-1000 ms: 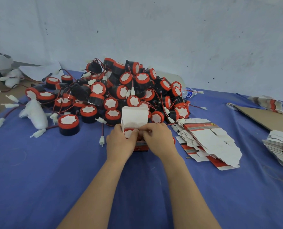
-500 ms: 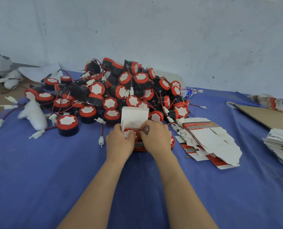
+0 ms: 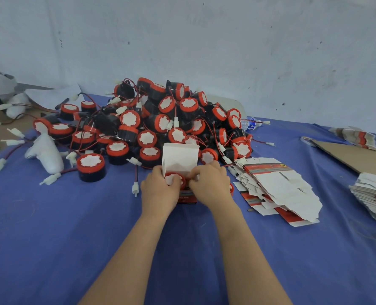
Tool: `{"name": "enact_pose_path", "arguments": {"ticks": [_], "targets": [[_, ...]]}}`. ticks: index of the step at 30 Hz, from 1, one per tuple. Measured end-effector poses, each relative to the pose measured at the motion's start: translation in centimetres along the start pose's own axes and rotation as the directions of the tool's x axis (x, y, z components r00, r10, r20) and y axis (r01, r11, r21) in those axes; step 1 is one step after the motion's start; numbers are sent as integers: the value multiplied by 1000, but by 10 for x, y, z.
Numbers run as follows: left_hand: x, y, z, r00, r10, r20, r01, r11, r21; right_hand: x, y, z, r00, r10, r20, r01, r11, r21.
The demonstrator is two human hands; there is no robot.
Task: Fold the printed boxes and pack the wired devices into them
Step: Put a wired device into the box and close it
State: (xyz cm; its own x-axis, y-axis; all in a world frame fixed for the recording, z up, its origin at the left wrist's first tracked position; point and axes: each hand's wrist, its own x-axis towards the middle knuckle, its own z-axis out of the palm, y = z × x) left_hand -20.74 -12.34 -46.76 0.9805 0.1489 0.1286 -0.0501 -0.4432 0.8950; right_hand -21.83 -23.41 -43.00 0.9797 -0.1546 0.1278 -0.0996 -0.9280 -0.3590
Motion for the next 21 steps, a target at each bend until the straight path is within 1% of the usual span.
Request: {"name": "enact_pose_path", "arguments": {"ticks": [3, 4, 6, 9, 12, 15, 18, 19, 21], "targets": [[-3, 0, 0, 993, 59, -105, -39, 983, 181, 3, -9, 2, 999, 31, -5, -32, 998, -56], [-4, 1, -1, 988, 78, -131, -52, 980, 190, 3, -11, 2, 1000, 29, -9, -30, 997, -70], [-5, 2, 0, 988, 81, -135, -61, 987, 151, 5, -16, 0, 1000, 6, -14, -8, 994, -107], [-4, 2, 1, 990, 61, -124, -45, 991, 125, 6, -20, -10, 997, -68, 36, 72, 989, -127], [-3, 2, 0, 993, 36, -116, -22, 992, 123, 1, -17, -24, 983, -125, 133, 133, 990, -55], [-3, 3, -1, 994, 20, -105, -6, 991, 135, -7, -10, -35, 970, -177, 163, 174, 984, 35], [-4, 3, -2, 995, 27, -101, -15, 993, 121, -10, -2, -31, 979, -183, 88, 177, 982, 73], [-4, 2, -2, 994, 34, -102, -22, 993, 117, -10, 2, -29, 987, -156, 33, 152, 982, 111], [-5, 2, -2, 992, 47, -113, -34, 993, 116, -7, 11, -24, 994, -34, -103, 55, 977, 204]]}}
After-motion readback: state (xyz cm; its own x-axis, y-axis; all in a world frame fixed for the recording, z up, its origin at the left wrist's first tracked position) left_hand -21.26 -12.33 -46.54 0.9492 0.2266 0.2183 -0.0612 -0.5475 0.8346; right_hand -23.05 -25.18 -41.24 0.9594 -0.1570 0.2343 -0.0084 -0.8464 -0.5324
